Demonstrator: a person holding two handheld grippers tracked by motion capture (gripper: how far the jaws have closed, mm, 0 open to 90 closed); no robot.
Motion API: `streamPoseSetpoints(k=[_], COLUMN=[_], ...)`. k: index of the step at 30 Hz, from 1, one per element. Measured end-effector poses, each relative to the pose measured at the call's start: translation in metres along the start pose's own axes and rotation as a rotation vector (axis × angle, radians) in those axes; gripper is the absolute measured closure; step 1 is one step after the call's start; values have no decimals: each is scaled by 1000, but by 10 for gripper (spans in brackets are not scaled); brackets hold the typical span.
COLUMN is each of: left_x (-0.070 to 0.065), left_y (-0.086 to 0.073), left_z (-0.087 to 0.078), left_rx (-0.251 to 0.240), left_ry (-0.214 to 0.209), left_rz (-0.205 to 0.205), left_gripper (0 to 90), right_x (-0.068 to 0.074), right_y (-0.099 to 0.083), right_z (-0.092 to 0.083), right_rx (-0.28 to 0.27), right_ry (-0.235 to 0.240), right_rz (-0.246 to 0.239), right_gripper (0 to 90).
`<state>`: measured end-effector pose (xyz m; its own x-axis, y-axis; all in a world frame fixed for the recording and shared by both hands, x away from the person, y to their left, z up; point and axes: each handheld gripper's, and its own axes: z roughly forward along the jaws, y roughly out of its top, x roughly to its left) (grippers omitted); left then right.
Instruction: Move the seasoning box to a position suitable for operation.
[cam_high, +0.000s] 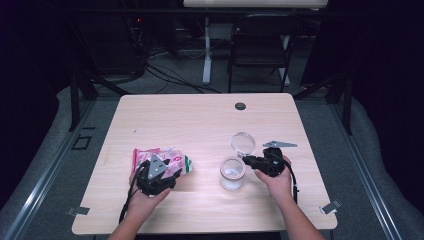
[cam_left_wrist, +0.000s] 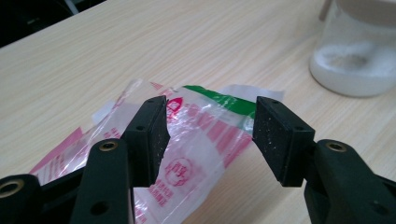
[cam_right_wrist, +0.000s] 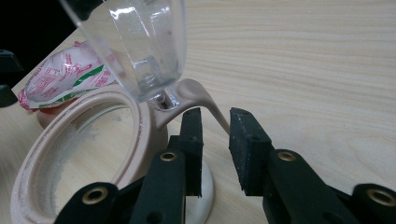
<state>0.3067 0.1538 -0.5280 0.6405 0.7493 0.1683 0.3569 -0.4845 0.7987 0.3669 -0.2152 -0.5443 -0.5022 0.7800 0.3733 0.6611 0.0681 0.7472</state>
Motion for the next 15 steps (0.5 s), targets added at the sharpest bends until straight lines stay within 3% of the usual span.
streamPoseSetpoints(k=[2,8,15], left_x=[-7,-21,-24], left_y=[1,1,-8], left_z=[3,12,26], left_rx=[13,50,114], left_ry=[-5,5,69], left_rz=[46,112,166], left_gripper=[453,439,446], right_x=[0,-1,0], right_y=[0,-1,-2], right_z=[-1,-2,-1], right_rx=[2,-4,-1], right_ry=[-5,-3,-7], right_rz=[-2,5,1], right_gripper=[731,718,702])
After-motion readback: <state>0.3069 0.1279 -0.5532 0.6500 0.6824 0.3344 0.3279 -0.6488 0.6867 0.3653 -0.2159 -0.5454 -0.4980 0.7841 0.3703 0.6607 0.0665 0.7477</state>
